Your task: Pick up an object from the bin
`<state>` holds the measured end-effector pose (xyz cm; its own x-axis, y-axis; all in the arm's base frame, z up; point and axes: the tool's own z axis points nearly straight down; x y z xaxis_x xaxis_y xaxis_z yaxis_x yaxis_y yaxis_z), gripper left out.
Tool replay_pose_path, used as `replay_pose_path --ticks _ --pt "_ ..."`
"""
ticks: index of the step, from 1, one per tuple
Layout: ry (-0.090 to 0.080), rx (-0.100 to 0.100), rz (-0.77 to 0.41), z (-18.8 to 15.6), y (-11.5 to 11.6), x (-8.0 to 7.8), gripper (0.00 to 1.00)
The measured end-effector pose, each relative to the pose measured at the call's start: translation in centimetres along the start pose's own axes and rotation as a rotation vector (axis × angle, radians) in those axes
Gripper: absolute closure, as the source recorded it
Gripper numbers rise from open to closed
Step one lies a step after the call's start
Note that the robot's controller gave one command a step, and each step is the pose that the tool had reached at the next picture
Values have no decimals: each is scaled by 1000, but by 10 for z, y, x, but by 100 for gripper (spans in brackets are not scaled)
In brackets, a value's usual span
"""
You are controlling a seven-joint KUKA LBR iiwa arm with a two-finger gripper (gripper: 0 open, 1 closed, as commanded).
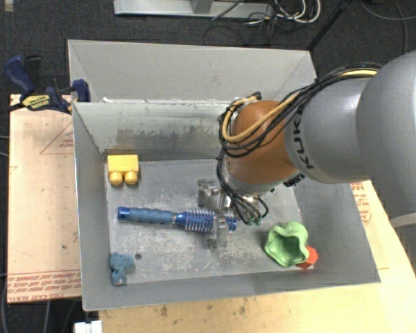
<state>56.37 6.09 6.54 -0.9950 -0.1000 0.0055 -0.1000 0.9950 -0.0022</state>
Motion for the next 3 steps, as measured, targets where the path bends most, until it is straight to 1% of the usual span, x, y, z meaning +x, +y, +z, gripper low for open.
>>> replay_pose_path --ticks 1,3 --pt "-3 -4 32 -4 34 16 0" --pt "-4 -8 36 -4 34 15 0"
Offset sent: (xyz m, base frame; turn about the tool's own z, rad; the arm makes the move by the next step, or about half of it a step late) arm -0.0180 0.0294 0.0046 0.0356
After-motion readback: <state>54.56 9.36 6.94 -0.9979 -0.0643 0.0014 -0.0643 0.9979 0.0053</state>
